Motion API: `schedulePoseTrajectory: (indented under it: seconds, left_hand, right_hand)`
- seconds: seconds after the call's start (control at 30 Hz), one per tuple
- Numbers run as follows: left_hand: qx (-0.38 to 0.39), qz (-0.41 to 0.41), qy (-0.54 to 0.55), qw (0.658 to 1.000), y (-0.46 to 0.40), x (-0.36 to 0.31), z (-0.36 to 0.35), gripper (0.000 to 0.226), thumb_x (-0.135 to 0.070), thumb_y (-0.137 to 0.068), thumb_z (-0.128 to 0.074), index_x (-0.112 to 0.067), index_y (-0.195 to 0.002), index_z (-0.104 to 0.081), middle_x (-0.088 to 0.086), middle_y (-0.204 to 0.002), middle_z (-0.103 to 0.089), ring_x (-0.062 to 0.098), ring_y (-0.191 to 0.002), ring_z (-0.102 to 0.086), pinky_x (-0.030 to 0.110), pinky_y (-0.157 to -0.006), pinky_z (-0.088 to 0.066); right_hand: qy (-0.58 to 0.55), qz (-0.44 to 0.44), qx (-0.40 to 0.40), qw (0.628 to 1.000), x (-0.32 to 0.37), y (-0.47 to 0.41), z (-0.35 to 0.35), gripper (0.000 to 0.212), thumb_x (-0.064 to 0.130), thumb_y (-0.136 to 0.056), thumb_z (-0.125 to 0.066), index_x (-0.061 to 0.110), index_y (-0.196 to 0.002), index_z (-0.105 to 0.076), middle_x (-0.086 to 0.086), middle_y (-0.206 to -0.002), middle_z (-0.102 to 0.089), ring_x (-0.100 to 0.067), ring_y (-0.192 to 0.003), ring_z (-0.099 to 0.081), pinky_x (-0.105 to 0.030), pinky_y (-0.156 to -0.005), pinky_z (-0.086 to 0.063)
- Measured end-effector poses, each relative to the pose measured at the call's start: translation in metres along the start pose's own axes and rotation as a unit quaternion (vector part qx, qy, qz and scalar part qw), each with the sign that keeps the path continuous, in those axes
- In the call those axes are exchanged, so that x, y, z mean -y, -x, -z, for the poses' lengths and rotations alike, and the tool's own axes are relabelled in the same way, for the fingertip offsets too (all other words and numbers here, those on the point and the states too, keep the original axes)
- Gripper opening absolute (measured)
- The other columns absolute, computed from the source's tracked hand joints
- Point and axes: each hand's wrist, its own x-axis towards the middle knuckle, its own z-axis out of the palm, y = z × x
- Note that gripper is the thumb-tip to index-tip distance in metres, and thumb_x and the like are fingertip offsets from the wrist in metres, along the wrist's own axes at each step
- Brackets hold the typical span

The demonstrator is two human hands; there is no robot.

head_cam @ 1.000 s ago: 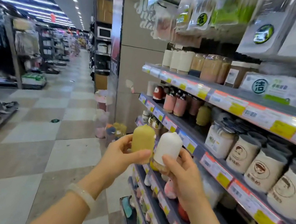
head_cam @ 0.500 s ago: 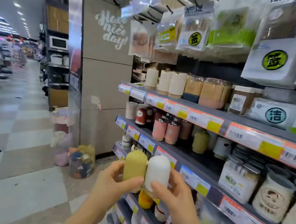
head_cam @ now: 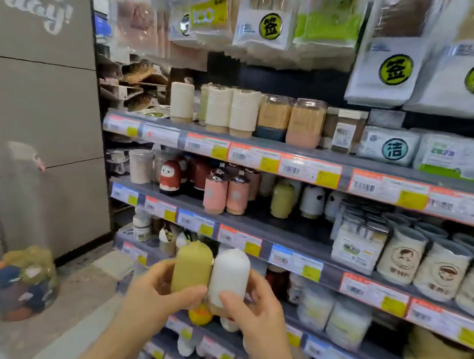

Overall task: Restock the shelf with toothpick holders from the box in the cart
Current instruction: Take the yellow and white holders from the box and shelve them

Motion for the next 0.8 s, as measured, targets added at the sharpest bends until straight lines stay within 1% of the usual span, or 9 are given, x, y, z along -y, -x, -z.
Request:
schedulePoseTrajectory:
  seconds: [0.13,0.23,0.3,0.37,0.47,0.57,0.63,0.73,0.8]
  left_hand:
    - [0.043,0.004,0.003,0.999,-0.017,0.003,-0.019,0.037,-0.022,-0.068,-0.081,-0.03,-0.099,-0.062,-0.007,-0.094,-0.072,0.012,-0.087,-0.068,0.03,-0.071,-0.054]
    - [0.069,-0.016,0.003,0.998,-0.031,0.0,-0.036,0.035,-0.02,-0.069,-0.08,-0.03,-0.098,-0.063,-0.009,-0.092,-0.072,0.01,-0.084,-0.068,0.024,-0.068,-0.053]
    - [0.082,-0.025,0.007,0.996,-0.041,-0.002,-0.046,0.037,-0.018,-0.07,-0.079,-0.028,-0.101,-0.063,-0.007,-0.092,-0.072,0.007,-0.082,-0.068,0.02,-0.066,-0.052]
    - [0.091,-0.036,0.005,0.995,-0.051,-0.005,-0.052,0.038,-0.017,-0.071,-0.079,-0.025,-0.104,-0.062,-0.006,-0.095,-0.071,0.007,-0.083,-0.067,0.017,-0.064,-0.052]
    - [0.091,-0.064,-0.012,0.994,-0.067,-0.013,-0.054,0.034,-0.021,-0.07,-0.079,-0.028,-0.099,-0.062,-0.006,-0.096,-0.07,0.009,-0.088,-0.066,0.015,-0.065,-0.053]
    - [0.086,-0.096,-0.027,0.991,-0.087,-0.021,-0.055,0.032,-0.02,-0.072,-0.079,-0.031,-0.096,-0.06,-0.007,-0.096,-0.069,0.007,-0.086,-0.065,0.013,-0.062,-0.053]
    - [0.082,-0.116,-0.042,0.989,-0.097,-0.025,-0.057,0.035,-0.023,-0.072,-0.079,-0.031,-0.099,-0.059,-0.007,-0.098,-0.068,0.006,-0.087,-0.064,0.014,-0.064,-0.053]
    - [0.072,-0.141,-0.068,0.985,-0.109,-0.028,-0.064,0.04,-0.026,-0.07,-0.081,-0.029,-0.102,-0.057,-0.006,-0.101,-0.067,0.009,-0.092,-0.063,0.027,-0.078,-0.055]
    - [0.059,-0.162,-0.087,0.981,-0.116,-0.03,-0.069,0.042,-0.026,-0.069,-0.082,-0.033,-0.098,-0.054,-0.006,-0.101,-0.065,0.01,-0.093,-0.062,0.03,-0.08,-0.054]
  right_hand:
    - [0.04,0.013,-0.046,0.998,0.002,-0.001,0.016,0.041,0.032,-0.075,-0.073,0.035,-0.113,-0.056,0.01,-0.114,-0.065,0.002,-0.092,-0.064,-0.023,-0.074,-0.054]
    - [0.047,0.022,-0.065,0.997,0.003,-0.01,0.03,0.032,0.018,-0.086,-0.068,0.033,-0.113,-0.058,0.009,-0.112,-0.066,-0.003,-0.095,-0.065,-0.024,-0.073,-0.054]
    - [0.063,0.036,-0.076,0.994,0.007,-0.021,0.036,0.032,0.013,-0.086,-0.065,0.031,-0.112,-0.059,0.008,-0.108,-0.068,-0.008,-0.095,-0.066,-0.024,-0.072,-0.053]
    - [0.092,0.059,-0.091,0.99,0.009,-0.035,0.039,0.032,0.015,-0.083,-0.07,0.033,-0.108,-0.059,0.007,-0.104,-0.068,-0.01,-0.092,-0.066,-0.023,-0.071,-0.053]
    - [0.15,0.082,-0.117,0.978,0.015,-0.056,0.038,0.038,0.028,-0.076,-0.078,0.041,-0.103,-0.055,0.009,-0.108,-0.064,-0.008,-0.095,-0.063,-0.021,-0.072,-0.052]
    - [0.164,0.093,-0.118,0.975,0.019,-0.077,0.04,0.041,0.025,-0.076,-0.077,0.043,-0.103,-0.051,0.006,-0.114,-0.061,-0.009,-0.101,-0.061,-0.024,-0.075,-0.053]
    - [0.157,0.095,-0.12,0.976,0.024,-0.088,0.043,0.04,0.024,-0.077,-0.076,0.039,-0.106,-0.052,0.005,-0.115,-0.061,-0.011,-0.101,-0.061,-0.024,-0.072,-0.054]
    - [0.18,0.092,-0.158,0.967,0.029,-0.102,0.048,0.046,0.022,-0.077,-0.076,0.028,-0.116,-0.053,0.002,-0.116,-0.06,-0.014,-0.101,-0.06,-0.021,-0.072,-0.05]
    - [0.206,0.079,-0.184,0.958,0.033,-0.109,0.049,0.049,0.023,-0.078,-0.076,0.02,-0.121,-0.054,-0.001,-0.116,-0.06,-0.015,-0.099,-0.059,-0.025,-0.074,-0.049]
